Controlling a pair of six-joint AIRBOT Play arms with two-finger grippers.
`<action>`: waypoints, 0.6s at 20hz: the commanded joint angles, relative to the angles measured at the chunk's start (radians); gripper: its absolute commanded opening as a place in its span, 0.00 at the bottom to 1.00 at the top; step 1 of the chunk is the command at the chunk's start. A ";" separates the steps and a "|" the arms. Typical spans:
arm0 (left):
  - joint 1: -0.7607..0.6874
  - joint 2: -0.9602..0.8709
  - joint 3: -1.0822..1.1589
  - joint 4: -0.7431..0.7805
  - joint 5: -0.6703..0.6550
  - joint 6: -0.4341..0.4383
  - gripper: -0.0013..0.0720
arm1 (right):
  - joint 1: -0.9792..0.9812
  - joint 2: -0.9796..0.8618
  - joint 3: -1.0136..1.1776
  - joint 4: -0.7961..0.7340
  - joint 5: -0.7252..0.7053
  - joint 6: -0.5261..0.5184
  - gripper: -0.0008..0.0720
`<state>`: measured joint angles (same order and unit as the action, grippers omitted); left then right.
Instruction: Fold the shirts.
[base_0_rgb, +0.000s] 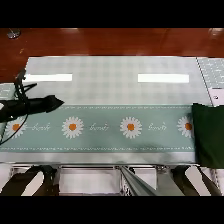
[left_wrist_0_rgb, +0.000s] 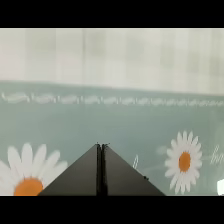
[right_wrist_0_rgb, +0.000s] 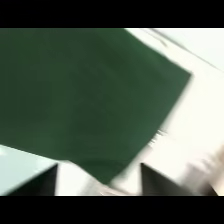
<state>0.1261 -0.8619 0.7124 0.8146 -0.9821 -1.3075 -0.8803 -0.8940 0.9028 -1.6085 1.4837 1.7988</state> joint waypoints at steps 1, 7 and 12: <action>0.014 -0.110 0.253 0.000 -0.018 0.005 0.04 | 0.028 0.013 0.124 0.608 -0.230 -0.226 0.06; -0.202 -0.357 0.763 0.253 -0.135 -0.077 0.04 | 0.825 -0.201 0.282 0.492 -0.432 -0.238 0.05; -0.197 -0.362 0.414 0.442 -0.099 -0.243 0.04 | 0.981 -0.478 0.282 0.153 -0.253 -0.002 0.05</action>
<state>-0.0666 -1.2057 1.2442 1.1519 -1.0977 -1.4769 -0.0063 -1.2438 1.1736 -1.2972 1.1622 1.7035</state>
